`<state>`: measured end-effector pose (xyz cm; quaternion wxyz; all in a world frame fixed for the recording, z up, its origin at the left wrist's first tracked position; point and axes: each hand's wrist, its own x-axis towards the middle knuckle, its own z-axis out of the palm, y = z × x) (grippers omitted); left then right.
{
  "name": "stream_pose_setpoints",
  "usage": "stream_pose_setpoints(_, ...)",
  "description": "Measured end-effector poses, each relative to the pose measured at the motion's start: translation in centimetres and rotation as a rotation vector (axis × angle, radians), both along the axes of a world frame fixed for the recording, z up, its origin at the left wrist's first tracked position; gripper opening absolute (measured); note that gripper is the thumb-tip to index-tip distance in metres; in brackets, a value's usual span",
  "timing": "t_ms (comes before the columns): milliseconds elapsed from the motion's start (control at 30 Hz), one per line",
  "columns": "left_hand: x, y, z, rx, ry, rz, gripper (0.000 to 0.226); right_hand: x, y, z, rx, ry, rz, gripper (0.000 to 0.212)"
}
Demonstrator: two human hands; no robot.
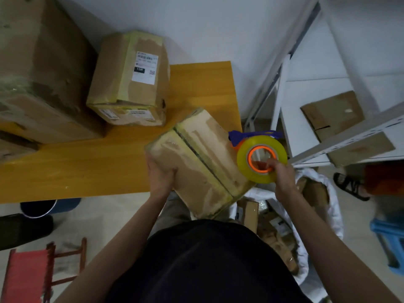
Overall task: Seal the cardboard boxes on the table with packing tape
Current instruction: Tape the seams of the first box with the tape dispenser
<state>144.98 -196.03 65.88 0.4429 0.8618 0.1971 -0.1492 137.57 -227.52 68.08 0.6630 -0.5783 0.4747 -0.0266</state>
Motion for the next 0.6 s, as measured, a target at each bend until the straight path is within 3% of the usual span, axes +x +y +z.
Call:
stream_pose_setpoints(100, 1.3, -0.1, 0.2, -0.037, 0.007, -0.038, 0.101, 0.2, -0.3, 0.3, 0.096, -0.067, -0.041, 0.015)
stream_pose_setpoints(200, 3.1, -0.5, 0.7, -0.044, 0.033, -0.125, 0.094, 2.3, -0.1, 0.7, 0.197, -0.114, -0.072, 0.045)
stream_pose_setpoints(300, 4.9, -1.4, 1.0, -0.029, 0.052, -0.228, 0.087, 4.6, 0.6, 1.1, 0.225, -0.160, -0.017, 0.027)
stream_pose_setpoints(467, 7.9, -2.7, 1.8, 0.045, 0.052, -0.357, 0.081, 5.6, 1.7, 0.9, 0.229, -0.173, -0.036, 0.038)
stream_pose_setpoints(600, 10.6, -2.2, 2.5, 0.080, 0.075, -0.495, 0.081, 4.2, 2.8, -0.1, 0.332, -0.159, -0.074, 0.034)
